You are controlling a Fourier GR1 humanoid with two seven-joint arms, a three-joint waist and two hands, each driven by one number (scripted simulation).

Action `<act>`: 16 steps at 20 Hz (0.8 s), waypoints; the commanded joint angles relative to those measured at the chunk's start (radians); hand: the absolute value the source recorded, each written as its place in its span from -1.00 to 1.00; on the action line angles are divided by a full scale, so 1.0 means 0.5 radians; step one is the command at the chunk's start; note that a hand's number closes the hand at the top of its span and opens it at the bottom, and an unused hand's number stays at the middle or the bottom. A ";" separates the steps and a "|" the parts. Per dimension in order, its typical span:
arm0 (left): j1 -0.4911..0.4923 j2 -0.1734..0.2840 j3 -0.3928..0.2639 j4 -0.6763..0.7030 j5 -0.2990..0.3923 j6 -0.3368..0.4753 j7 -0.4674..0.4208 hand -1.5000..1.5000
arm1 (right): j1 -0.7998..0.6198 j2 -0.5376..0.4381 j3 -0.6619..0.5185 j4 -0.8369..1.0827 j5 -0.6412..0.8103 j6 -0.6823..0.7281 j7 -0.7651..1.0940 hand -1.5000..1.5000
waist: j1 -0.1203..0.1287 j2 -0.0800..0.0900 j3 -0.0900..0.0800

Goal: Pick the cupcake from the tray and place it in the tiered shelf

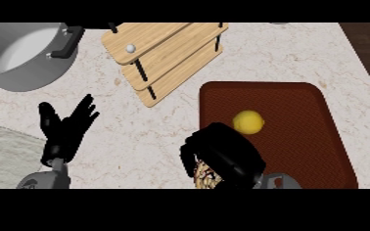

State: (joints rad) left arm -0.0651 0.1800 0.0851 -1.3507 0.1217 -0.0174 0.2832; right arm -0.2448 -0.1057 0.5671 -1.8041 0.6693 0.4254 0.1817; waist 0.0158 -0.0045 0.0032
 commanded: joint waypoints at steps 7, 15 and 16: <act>0.056 -0.001 0.019 0.008 0.019 -0.032 0.005 0.00 | -0.545 0.208 -0.391 -0.707 -0.479 0.313 0.808 1.00 | -0.029 0.003 -0.009; 0.005 0.045 0.050 -0.064 0.012 -0.010 0.104 0.00 | -1.412 0.182 -1.094 -0.378 -0.907 0.526 1.252 1.00 | -0.023 0.001 -0.008; 0.157 -0.016 -0.019 -0.039 -0.036 -0.033 -0.039 0.00 | -1.516 0.210 -1.116 -0.251 -0.862 0.431 1.290 1.00 | -0.010 0.001 -0.009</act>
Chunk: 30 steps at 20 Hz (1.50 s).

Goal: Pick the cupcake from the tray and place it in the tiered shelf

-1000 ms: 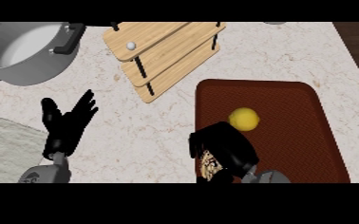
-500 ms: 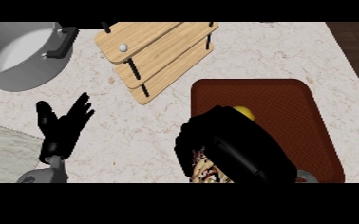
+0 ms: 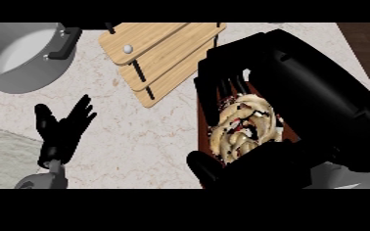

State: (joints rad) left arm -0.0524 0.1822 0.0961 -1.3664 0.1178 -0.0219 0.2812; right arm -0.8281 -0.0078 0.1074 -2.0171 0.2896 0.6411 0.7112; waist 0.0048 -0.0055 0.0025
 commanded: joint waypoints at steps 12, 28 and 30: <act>0.096 -0.016 -0.031 -0.083 0.006 -0.049 0.048 0.00 | -1.083 -0.281 -0.534 1.306 0.002 -0.209 -0.234 1.00 | 0.039 0.017 -0.007; -0.054 -0.039 -0.008 0.084 -0.036 -0.026 0.007 0.00 | -1.317 -0.342 -0.340 2.447 0.415 -0.529 -1.218 1.00 | 0.048 0.031 -0.008; -0.052 -0.108 -0.053 0.059 -0.079 0.053 0.041 0.00 | -1.350 -0.283 -0.327 2.583 0.476 -0.665 -1.272 1.00 | 0.060 0.036 -0.008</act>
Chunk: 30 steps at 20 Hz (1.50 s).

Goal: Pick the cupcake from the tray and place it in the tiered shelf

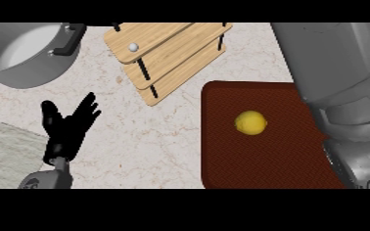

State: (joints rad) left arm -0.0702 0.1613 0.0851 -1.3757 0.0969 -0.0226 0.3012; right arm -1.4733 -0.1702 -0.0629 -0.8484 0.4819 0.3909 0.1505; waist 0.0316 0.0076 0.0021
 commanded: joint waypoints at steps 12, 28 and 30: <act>-0.036 -0.005 0.027 0.117 -0.016 -0.013 -0.048 0.00 | -0.231 0.118 -0.060 0.716 0.158 -0.448 -0.509 1.00 | 0.009 0.011 -0.007; 0.041 0.030 0.068 0.089 0.024 -0.075 -0.063 0.00 | -0.417 0.034 -0.429 0.943 -0.131 -0.402 -0.334 -1.00 | -0.007 -0.004 -0.006; -0.032 -0.010 0.012 0.032 -0.022 -0.007 0.033 0.00 | -0.418 0.044 -0.482 0.999 -0.165 -0.468 -0.363 -1.00 | 0.011 0.009 -0.006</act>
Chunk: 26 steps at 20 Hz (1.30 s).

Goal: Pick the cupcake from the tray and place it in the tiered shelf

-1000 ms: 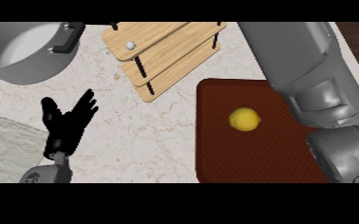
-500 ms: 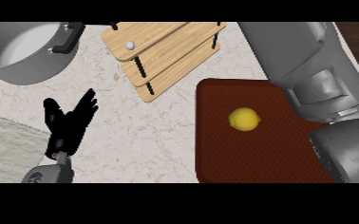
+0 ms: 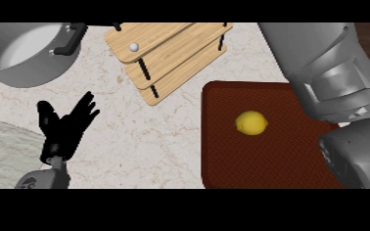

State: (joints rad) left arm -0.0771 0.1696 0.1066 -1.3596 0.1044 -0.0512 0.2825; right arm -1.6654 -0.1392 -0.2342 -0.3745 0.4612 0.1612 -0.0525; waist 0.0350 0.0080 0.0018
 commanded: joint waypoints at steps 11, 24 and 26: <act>0.030 -0.030 -0.047 0.014 -0.036 0.011 0.066 0.00 | -0.105 -0.185 -0.545 0.118 -0.502 -0.130 0.209 -1.00 | 0.011 0.015 -0.006; 0.008 -0.079 -0.057 0.023 -0.068 0.054 0.002 0.00 | 0.016 -0.712 -0.711 0.237 -0.571 -0.266 0.310 -1.00 | 0.018 0.028 -0.005; -0.044 -0.028 -0.024 0.013 -0.032 0.018 0.061 0.00 | 0.125 -0.803 -0.746 0.265 -0.596 -0.178 0.210 -1.00 | 0.042 0.047 -0.004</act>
State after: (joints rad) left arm -0.0807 0.1512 0.0866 -1.3864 0.0841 -0.0377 0.3047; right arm -1.6460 -0.4618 -0.5742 -0.2632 0.1902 0.0183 0.0726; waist 0.0517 0.0226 0.0022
